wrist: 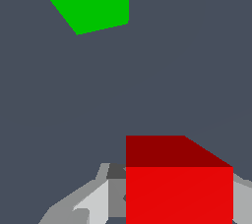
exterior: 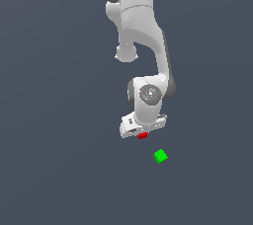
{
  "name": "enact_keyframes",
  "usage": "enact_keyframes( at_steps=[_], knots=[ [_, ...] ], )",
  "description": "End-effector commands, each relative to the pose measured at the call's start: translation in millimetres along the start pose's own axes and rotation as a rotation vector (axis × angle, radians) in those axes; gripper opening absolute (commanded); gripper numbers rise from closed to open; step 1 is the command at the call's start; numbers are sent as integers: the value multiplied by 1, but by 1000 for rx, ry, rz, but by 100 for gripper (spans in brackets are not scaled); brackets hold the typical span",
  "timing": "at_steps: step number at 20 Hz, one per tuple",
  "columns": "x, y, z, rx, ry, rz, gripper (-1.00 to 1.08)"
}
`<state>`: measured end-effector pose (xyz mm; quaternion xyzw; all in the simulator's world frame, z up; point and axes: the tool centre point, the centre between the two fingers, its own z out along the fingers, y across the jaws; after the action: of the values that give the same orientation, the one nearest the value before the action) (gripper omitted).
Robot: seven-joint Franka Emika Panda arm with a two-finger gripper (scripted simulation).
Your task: Stack the red cube on top of the green cube.
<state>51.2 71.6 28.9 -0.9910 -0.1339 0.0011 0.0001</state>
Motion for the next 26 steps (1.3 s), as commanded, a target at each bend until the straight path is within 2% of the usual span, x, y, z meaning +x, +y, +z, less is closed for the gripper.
enact_keyframes(
  at_steps=[1,13,26],
  knots=[
    [0,0,-11,0,2,0,-100],
    [0,0,-83,-1,2,0,-100],
    [8,-3,-86,-1,3,0,-100]
  ],
)
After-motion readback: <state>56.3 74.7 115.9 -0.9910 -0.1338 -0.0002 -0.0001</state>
